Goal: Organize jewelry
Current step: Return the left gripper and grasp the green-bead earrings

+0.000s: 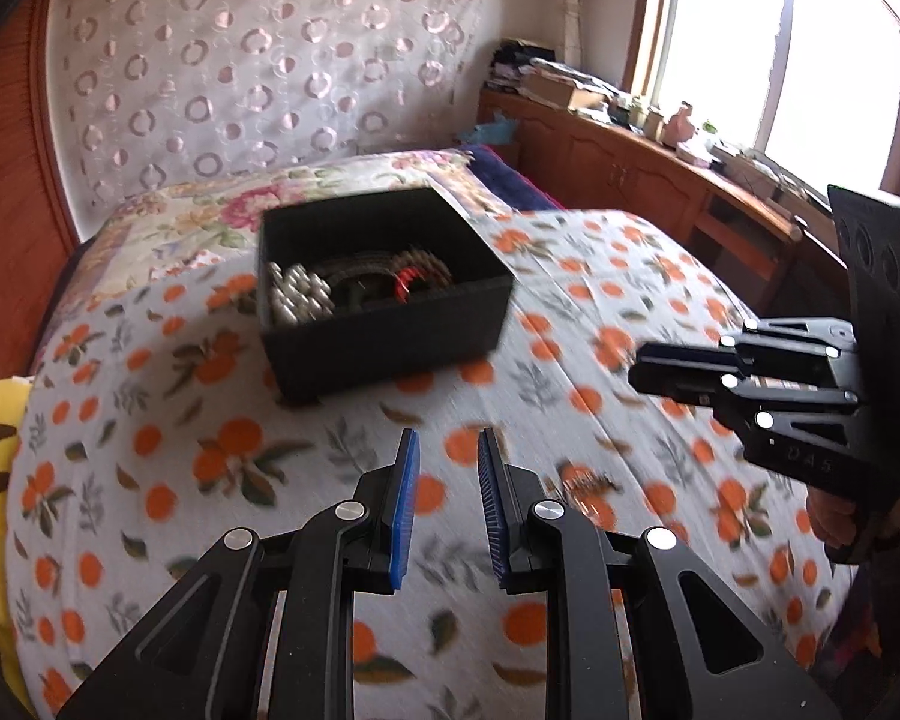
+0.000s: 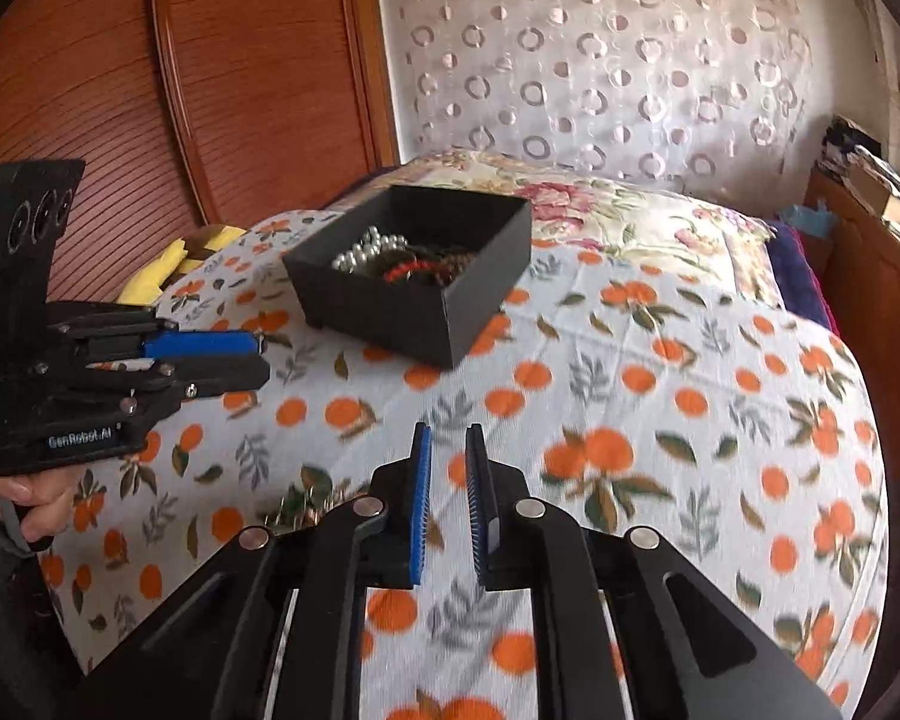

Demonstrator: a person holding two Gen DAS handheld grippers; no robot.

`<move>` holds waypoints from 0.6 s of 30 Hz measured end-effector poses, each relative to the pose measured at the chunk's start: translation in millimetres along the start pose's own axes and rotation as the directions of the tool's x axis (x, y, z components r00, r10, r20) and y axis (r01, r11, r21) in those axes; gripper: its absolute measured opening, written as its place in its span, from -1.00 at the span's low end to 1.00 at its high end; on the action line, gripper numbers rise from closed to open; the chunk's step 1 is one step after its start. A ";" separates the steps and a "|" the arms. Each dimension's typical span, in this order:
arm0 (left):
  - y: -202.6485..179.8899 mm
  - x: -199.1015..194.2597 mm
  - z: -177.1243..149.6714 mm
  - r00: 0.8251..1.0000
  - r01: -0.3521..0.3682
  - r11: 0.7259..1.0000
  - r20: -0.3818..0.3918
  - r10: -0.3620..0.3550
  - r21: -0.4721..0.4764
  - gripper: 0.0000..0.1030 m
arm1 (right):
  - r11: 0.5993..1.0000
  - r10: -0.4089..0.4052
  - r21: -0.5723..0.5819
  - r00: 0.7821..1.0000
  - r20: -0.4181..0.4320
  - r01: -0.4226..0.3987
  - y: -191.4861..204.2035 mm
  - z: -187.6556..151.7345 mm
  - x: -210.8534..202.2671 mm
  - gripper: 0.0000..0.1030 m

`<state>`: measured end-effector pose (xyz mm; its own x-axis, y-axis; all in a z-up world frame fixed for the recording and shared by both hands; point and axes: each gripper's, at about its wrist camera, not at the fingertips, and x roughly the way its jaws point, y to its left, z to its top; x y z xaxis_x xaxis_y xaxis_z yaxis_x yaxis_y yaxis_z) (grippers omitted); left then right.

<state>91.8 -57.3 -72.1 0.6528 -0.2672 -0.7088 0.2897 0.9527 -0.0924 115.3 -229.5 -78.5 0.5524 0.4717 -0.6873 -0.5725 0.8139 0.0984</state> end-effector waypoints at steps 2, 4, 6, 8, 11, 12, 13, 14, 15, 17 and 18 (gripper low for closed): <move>-5.9 -0.8 -5.8 1.000 0.010 1.000 -0.010 -0.010 0.006 -0.64 | 1.000 0.000 0.008 1.000 0.000 0.000 1.8 -7.8 -4.5 -0.63; -12.8 -1.6 -12.5 1.000 0.023 1.000 -0.021 -0.022 0.012 -0.64 | 1.000 0.003 0.017 1.000 0.001 -0.003 3.5 -15.6 -8.8 -0.52; -19.0 -1.7 -17.8 0.999 0.031 0.999 -0.034 -0.030 0.014 -0.64 | 1.000 0.008 0.027 1.000 -0.001 -0.008 4.6 -22.0 -12.5 -0.47; -24.5 -2.1 -22.1 0.998 0.039 0.999 -0.045 -0.038 0.017 -0.63 | 0.999 0.010 0.037 1.000 0.000 -0.010 6.2 -30.8 -16.8 -0.44; -30.0 -1.0 -27.0 0.997 0.052 0.999 -0.062 -0.051 0.015 -0.63 | 0.999 0.010 0.046 1.000 0.004 -0.010 9.2 -40.9 -25.2 -0.43; -30.6 0.2 -27.6 0.996 0.055 0.998 -0.066 -0.054 0.014 -0.62 | 0.999 0.011 0.046 1.000 0.007 -0.011 10.3 -43.8 -28.3 -0.43; -31.0 2.5 -29.2 0.995 0.060 0.998 -0.075 -0.059 0.008 -0.62 | 0.999 0.010 0.046 1.000 0.010 -0.010 11.3 -45.8 -31.2 -0.42; -30.6 5.3 -30.3 0.994 0.069 0.998 -0.087 -0.069 -0.001 -0.62 | 0.999 0.009 0.045 1.000 0.012 -0.009 12.5 -47.3 -33.5 -0.42; -29.4 8.7 -31.3 0.991 0.082 0.996 -0.103 -0.084 -0.018 -0.62 | 0.999 0.007 0.045 1.000 0.016 -0.008 13.6 -48.5 -36.2 -0.42; -28.8 11.7 -32.1 0.990 0.091 0.995 -0.106 -0.093 -0.030 -0.62 | 0.999 0.002 0.042 1.000 0.021 -0.003 15.4 -49.4 -40.2 -0.42; -29.1 12.8 -31.6 0.990 0.086 0.996 -0.108 -0.089 -0.028 -0.62 | 0.999 -0.002 0.042 1.000 0.024 0.001 15.8 -49.7 -41.7 -0.42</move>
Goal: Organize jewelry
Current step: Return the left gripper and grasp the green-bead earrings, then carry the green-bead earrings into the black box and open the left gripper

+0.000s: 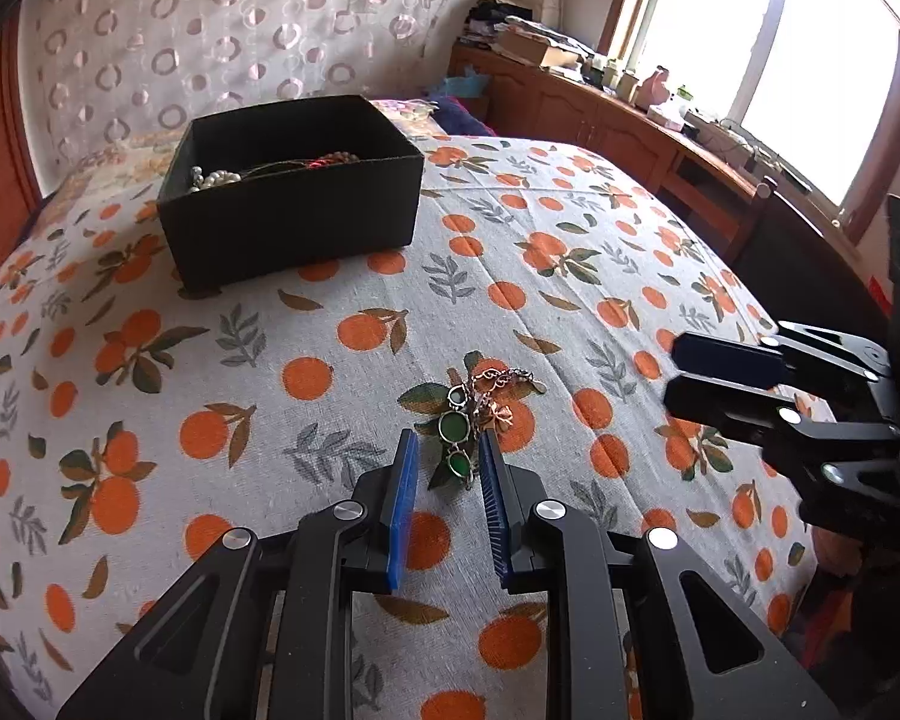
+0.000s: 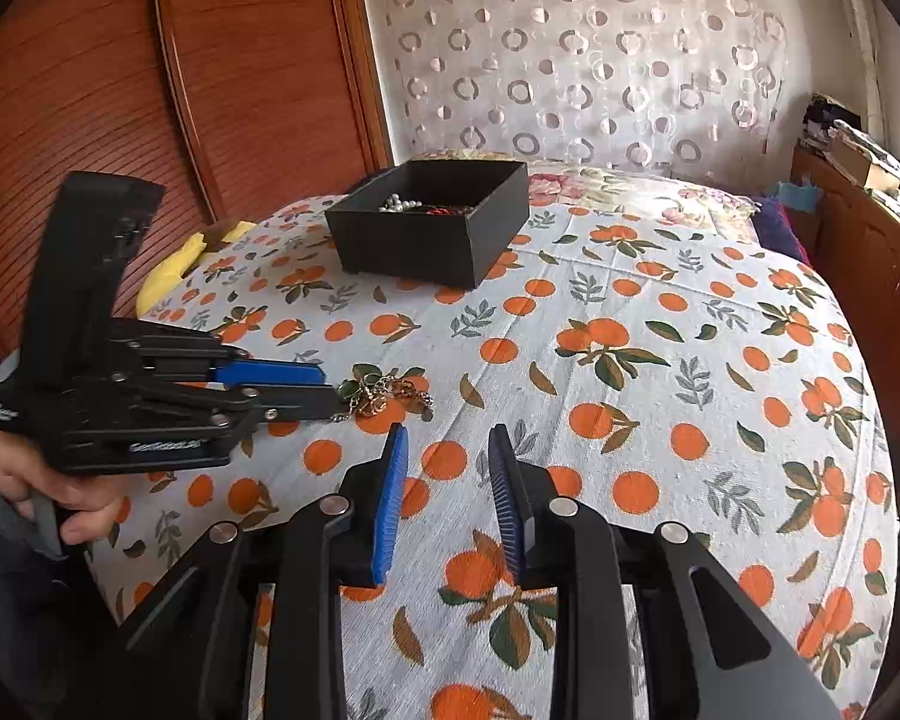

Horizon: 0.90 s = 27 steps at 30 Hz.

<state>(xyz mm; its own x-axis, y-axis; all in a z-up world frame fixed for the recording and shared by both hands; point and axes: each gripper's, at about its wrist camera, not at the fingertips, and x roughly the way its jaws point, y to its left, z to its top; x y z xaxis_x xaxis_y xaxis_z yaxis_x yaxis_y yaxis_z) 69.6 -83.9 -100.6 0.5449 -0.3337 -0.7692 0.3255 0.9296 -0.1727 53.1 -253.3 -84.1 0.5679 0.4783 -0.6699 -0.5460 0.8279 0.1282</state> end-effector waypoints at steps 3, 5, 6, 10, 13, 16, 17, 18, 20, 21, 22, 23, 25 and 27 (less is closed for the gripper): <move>-2.1 3.4 2.6 1.000 -0.019 1.000 0.001 0.019 0.016 -0.63 | 1.000 -0.001 0.005 1.000 0.004 0.001 -1.2 -1.1 -3.0 -0.41; -4.8 5.3 4.7 0.999 -0.037 0.999 0.001 0.037 0.035 -0.62 | 1.000 0.001 0.005 1.000 0.005 -0.001 -1.3 -2.0 -3.8 -0.41; -5.8 6.3 5.6 0.999 -0.047 0.998 0.001 0.047 0.046 -0.63 | 1.000 0.001 0.004 1.000 0.005 -0.001 -1.3 -2.1 -3.7 -0.40; -13.0 9.7 7.7 0.995 -0.097 0.991 0.015 0.096 0.095 -0.62 | 1.000 0.004 -0.002 1.000 -0.007 -0.004 -0.4 -2.9 -2.2 -0.40; -11.6 9.4 8.4 0.998 -0.069 0.993 0.019 0.067 0.096 -0.79 | 1.000 0.006 -0.007 1.000 -0.015 -0.006 2.8 -3.0 2.7 -0.40; -7.9 3.0 10.3 0.995 -0.091 0.993 0.044 0.088 0.081 -0.80 | 1.000 0.008 -0.012 1.000 -0.021 -0.008 4.5 -1.8 6.6 -0.40; -4.1 -3.0 12.0 0.995 -0.083 0.995 0.060 0.079 0.062 -0.80 | 1.000 0.009 -0.015 1.000 -0.025 -0.009 5.6 -1.1 9.3 -0.40; -1.4 -8.4 14.2 0.994 -0.082 0.996 0.076 0.078 0.047 -0.80 | 1.000 0.011 -0.016 1.000 -0.028 -0.011 6.5 0.1 11.0 -0.40; 3.7 -20.6 18.1 0.990 -0.094 0.995 0.109 0.090 0.032 -0.80 | 0.999 0.020 -0.026 0.999 -0.034 -0.021 10.5 3.0 15.6 -0.40; 6.1 -25.6 19.7 0.988 -0.098 0.995 0.121 0.094 0.025 -0.80 | 0.999 0.023 -0.033 0.999 -0.037 -0.024 13.1 4.5 18.2 -0.40; 9.2 -32.7 21.6 0.986 -0.099 0.995 0.137 0.096 0.017 -0.80 | 0.999 0.026 -0.042 0.999 -0.041 -0.027 15.6 6.2 20.6 -0.40; 12.4 -40.0 23.3 0.983 -0.103 0.995 0.152 0.100 0.009 -0.80 | 0.998 0.031 -0.055 0.998 -0.047 -0.034 19.6 9.0 24.6 -0.40; 16.1 -51.4 25.9 0.978 -0.112 0.994 0.177 0.110 -0.001 -0.79 | 0.996 0.043 -0.070 0.997 -0.059 -0.047 24.3 12.5 30.8 -0.40; 18.1 -59.7 26.6 0.973 -0.121 0.993 0.196 0.120 -0.004 -0.80 | 0.994 0.053 -0.091 0.996 -0.075 -0.060 31.0 16.6 39.7 -0.40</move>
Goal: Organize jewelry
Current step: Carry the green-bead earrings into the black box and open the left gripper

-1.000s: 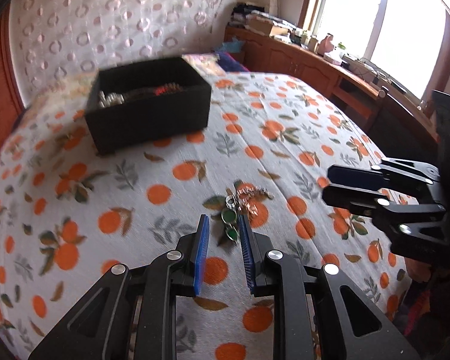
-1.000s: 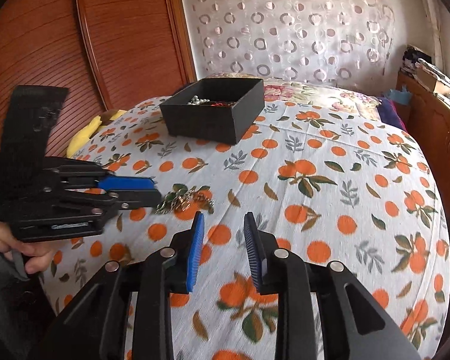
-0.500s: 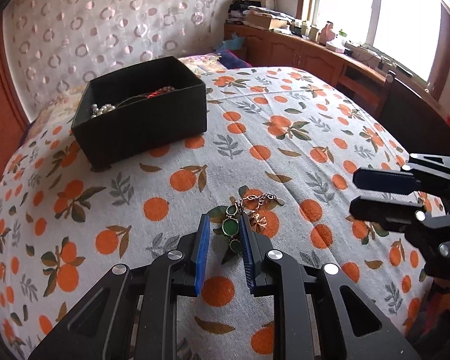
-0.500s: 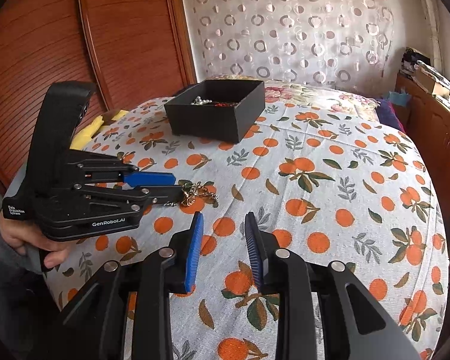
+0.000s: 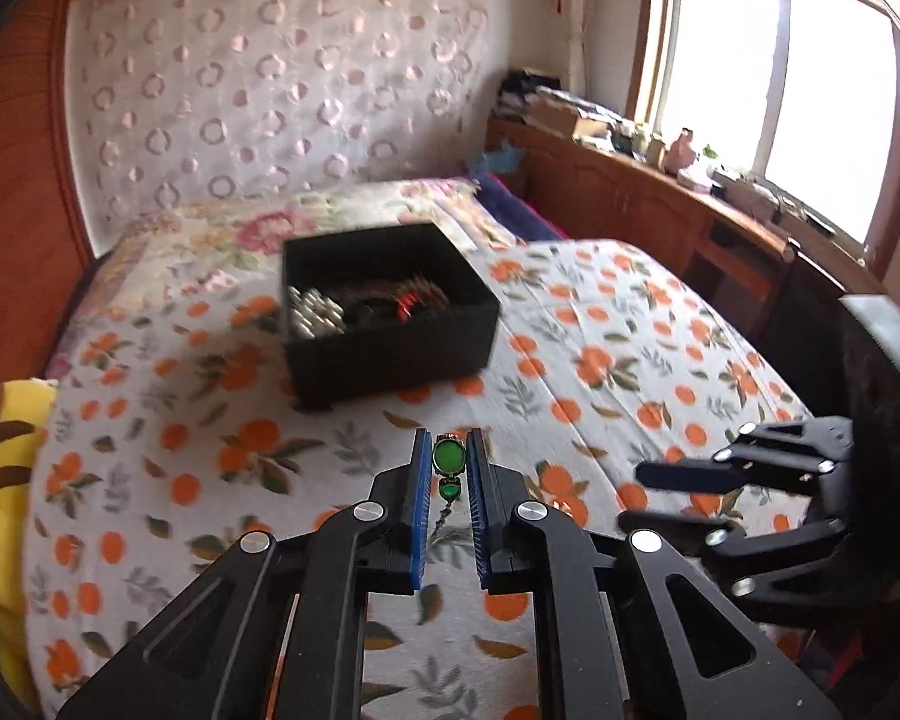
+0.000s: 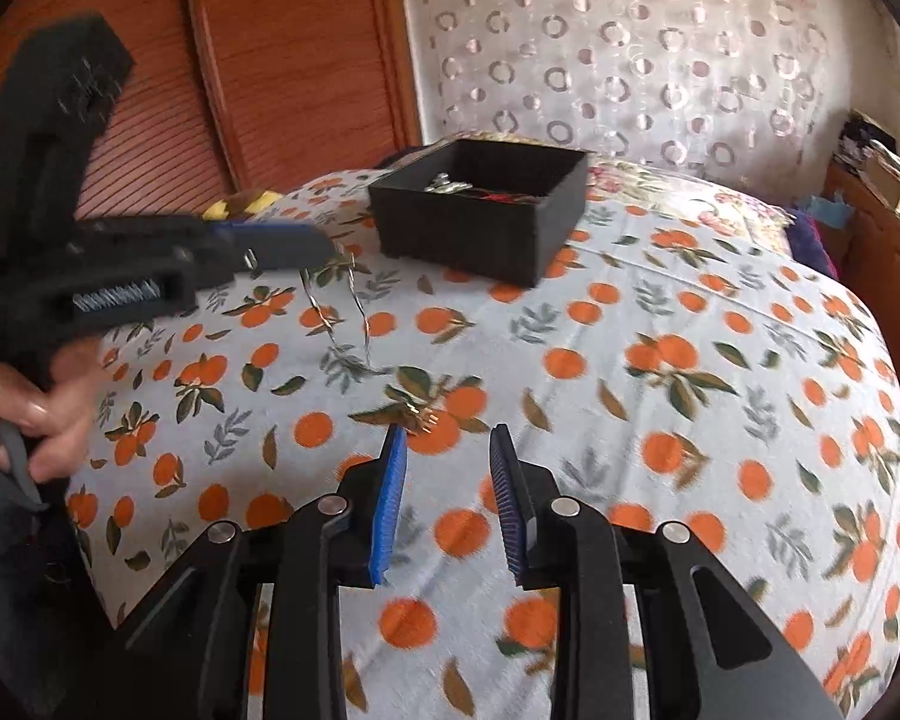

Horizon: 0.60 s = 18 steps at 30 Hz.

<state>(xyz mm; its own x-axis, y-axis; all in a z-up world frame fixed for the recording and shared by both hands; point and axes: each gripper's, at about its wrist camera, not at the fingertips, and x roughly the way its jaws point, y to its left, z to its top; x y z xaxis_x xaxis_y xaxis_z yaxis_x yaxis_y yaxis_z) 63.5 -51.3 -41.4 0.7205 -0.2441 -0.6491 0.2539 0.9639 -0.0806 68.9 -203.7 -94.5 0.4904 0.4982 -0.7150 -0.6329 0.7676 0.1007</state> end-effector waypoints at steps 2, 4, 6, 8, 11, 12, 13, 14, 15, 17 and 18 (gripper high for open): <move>3.3 -7.9 1.9 1.000 -0.004 1.000 0.017 0.004 -0.004 -0.79 | 1.000 0.007 -0.018 1.000 -0.020 -0.007 5.4 4.8 10.0 -0.40; 5.4 -13.2 2.1 1.000 -0.005 1.000 0.028 0.006 -0.007 -0.79 | 0.999 0.004 -0.037 0.999 -0.036 -0.006 9.7 8.1 17.9 -0.40; 7.7 -17.5 1.8 0.999 -0.004 1.000 0.037 0.004 -0.012 -0.79 | 0.999 -0.003 -0.049 0.998 -0.058 0.000 11.8 10.3 26.1 -0.40; 9.2 -19.6 0.7 0.999 -0.002 1.000 0.041 0.003 -0.016 -0.79 | 0.998 -0.017 -0.064 0.997 -0.074 0.012 13.2 10.5 31.5 -0.40; 9.8 -21.3 -0.6 0.999 -0.001 1.000 0.043 0.002 -0.018 -0.79 | 0.996 -0.034 -0.081 0.996 -0.083 0.027 14.1 10.8 34.7 -0.40; 10.0 -21.6 -0.9 0.999 0.000 1.000 0.043 0.001 -0.019 -0.79 | 0.996 -0.038 -0.087 0.996 -0.084 0.031 14.1 10.7 35.0 -0.40; 9.8 -21.3 -0.8 0.999 -0.001 1.000 0.043 0.002 -0.017 -0.79 | 0.995 -0.043 -0.094 0.996 -0.084 0.035 15.0 10.6 35.2 -0.40; 10.3 -22.2 -1.3 0.999 -0.003 1.000 0.043 0.004 -0.018 -0.79 | 0.993 -0.054 -0.105 0.995 -0.084 0.045 16.4 10.7 36.0 -0.41; 10.2 -21.5 -1.1 0.999 -0.003 1.000 0.043 0.004 -0.017 -0.79 | 0.993 -0.054 -0.114 0.995 -0.084 0.044 17.6 10.8 36.3 -0.52; 11.1 -22.6 -1.6 0.999 -0.006 1.000 0.044 0.007 -0.019 -0.79 | 0.993 -0.043 -0.116 0.995 -0.086 0.033 18.3 10.0 35.5 -0.68; 12.5 -23.9 -2.1 0.999 -0.008 1.000 0.045 0.009 -0.021 -0.79 | 0.992 -0.045 -0.118 0.995 -0.084 0.035 18.5 9.9 35.1 -0.68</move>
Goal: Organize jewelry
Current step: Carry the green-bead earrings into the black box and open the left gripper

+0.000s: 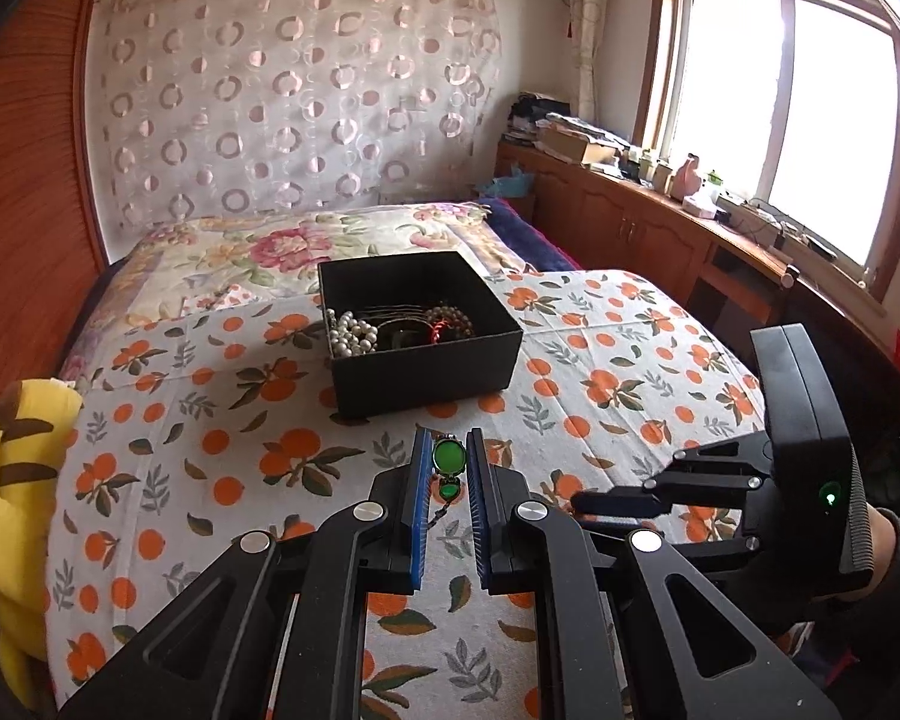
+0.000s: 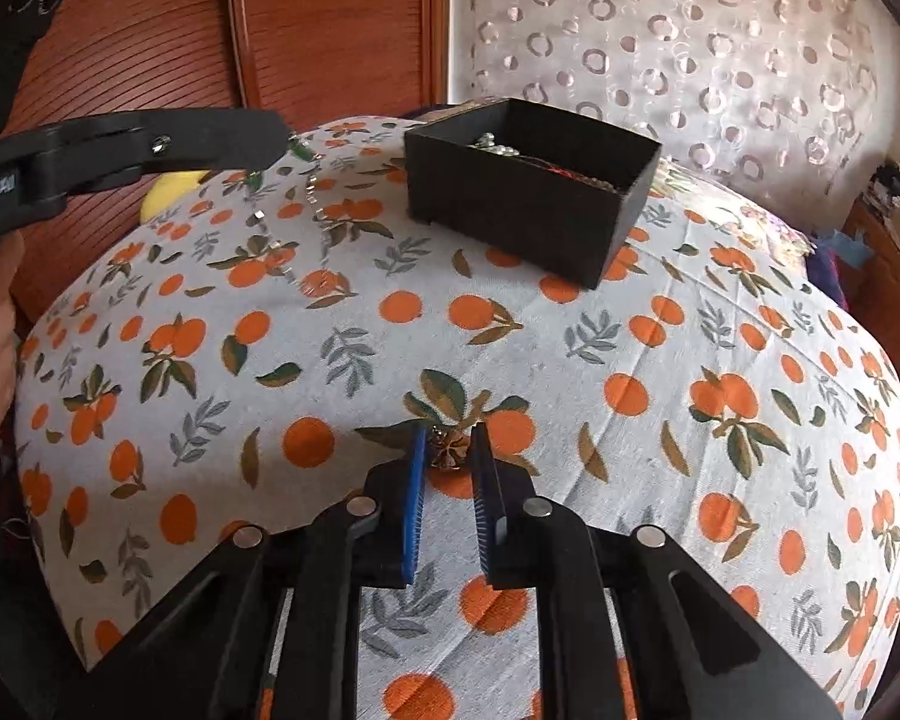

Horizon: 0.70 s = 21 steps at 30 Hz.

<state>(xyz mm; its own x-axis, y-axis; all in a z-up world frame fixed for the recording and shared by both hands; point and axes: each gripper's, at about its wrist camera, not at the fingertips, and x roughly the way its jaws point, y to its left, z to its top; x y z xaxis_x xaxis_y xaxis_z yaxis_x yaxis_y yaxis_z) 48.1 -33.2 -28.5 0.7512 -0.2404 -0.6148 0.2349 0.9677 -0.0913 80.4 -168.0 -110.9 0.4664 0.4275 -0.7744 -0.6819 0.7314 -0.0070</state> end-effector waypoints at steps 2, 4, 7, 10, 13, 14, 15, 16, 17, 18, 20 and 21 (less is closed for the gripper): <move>2.6 -2.0 0.6 1.000 -0.003 1.000 0.003 0.003 -0.003 -0.79 | 1.000 0.004 0.002 1.000 0.004 -0.004 0.2 -0.7 -1.4 -0.69; 5.0 -3.7 2.5 1.000 -0.007 1.000 0.007 0.007 -0.007 -0.79 | 1.000 0.001 0.007 1.000 0.017 -0.001 -1.3 0.0 -4.0 -0.69; 7.3 -4.2 9.7 1.000 -0.015 1.000 0.015 0.015 -0.004 -0.79 | 1.000 -0.001 0.012 0.999 0.042 0.001 -5.5 5.3 -11.1 -0.69; 9.5 -3.6 20.1 0.999 -0.023 1.000 0.027 0.023 0.001 -0.79 | 1.000 -0.001 0.013 0.998 0.069 0.000 -11.8 16.1 -18.5 -0.69; 12.2 -1.8 31.8 0.999 -0.028 1.000 0.038 0.028 0.002 -0.79 | 1.000 -0.007 0.009 0.995 0.095 0.006 -19.5 30.8 -25.2 -0.68; 13.2 -0.9 34.8 0.999 -0.029 1.000 0.041 0.029 0.002 -0.79 | 1.000 -0.010 0.006 0.994 0.107 0.009 -22.7 37.5 -27.9 -0.68; 14.0 0.0 38.8 0.998 -0.031 1.000 0.046 0.031 0.004 -0.79 | 1.000 -0.011 0.005 0.993 0.114 0.011 -24.8 41.5 -29.6 -0.68; 14.5 1.3 42.5 0.998 -0.032 0.999 0.050 0.032 0.006 -0.79 | 1.000 -0.012 0.003 0.992 0.124 0.012 -27.2 46.0 -31.0 -0.68; 15.0 3.0 45.9 0.998 -0.034 0.999 0.053 0.034 0.007 -0.79 | 1.000 -0.011 0.001 0.991 0.136 0.011 -30.4 51.6 -32.4 -0.68; 15.7 4.7 49.1 0.998 -0.034 0.999 0.054 0.033 0.008 -0.79 | 1.000 -0.011 0.002 0.990 0.144 0.010 -32.5 56.2 -33.3 -0.68; 17.7 8.0 52.6 0.998 -0.035 0.999 0.054 0.034 0.010 -0.79 | 1.000 -0.009 0.006 0.987 0.161 0.008 -37.6 66.3 -33.6 -0.68; 18.6 10.0 55.6 0.998 -0.036 0.999 0.055 0.035 0.012 -0.79 | 1.000 -0.009 0.007 0.986 0.168 0.008 -39.7 70.3 -33.2 -0.68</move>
<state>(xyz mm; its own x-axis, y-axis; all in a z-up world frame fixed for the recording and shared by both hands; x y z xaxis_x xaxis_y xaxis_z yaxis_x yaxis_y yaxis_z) 94.2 -21.8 7.2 0.7914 -0.2102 -0.5740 0.2154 0.9747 -0.0600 131.5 -173.9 -40.4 0.5605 0.5042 -0.6570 -0.6743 0.7384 -0.0085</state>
